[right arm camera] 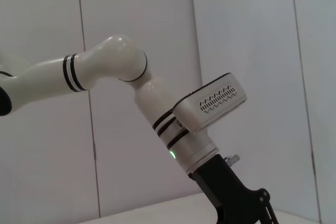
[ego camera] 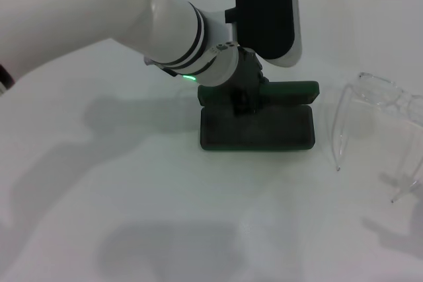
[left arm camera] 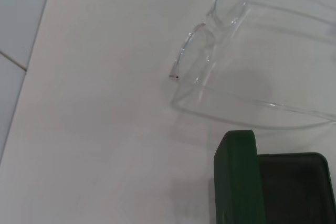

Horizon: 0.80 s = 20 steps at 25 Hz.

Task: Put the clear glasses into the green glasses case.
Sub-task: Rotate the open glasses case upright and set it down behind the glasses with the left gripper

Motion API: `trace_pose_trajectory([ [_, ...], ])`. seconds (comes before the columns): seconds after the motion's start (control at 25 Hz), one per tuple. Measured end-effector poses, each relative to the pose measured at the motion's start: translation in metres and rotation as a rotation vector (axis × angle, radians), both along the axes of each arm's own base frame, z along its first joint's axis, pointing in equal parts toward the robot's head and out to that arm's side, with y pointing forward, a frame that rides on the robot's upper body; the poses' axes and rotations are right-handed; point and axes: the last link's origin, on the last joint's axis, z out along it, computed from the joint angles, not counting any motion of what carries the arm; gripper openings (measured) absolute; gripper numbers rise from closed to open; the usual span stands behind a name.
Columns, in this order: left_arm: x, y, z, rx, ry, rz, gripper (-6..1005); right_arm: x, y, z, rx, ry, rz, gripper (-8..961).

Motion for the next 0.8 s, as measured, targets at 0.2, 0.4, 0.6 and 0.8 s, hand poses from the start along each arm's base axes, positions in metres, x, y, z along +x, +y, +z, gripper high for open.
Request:
trace_pose_trajectory([
  [0.2,-0.0006,-0.0035,-0.0044,-0.009,0.017,-0.019,212,0.0017,-0.0016,0.0004,0.010,0.005,-0.008,872],
  [0.4,-0.0005,-0.0041,-0.0054,-0.011,0.016,-0.021,212,0.0034,-0.0048,0.0006,0.025,0.018,-0.013,872],
  [0.6,-0.0007,-0.0049,-0.0058,-0.012,0.014,-0.020,214,0.0043,-0.0066,0.0006,0.026,0.019,-0.017,872],
  [0.8,-0.0017,-0.0068,-0.0074,-0.014,0.022,-0.019,240,0.0043,-0.0069,0.0002,0.025,0.021,-0.018,872],
])
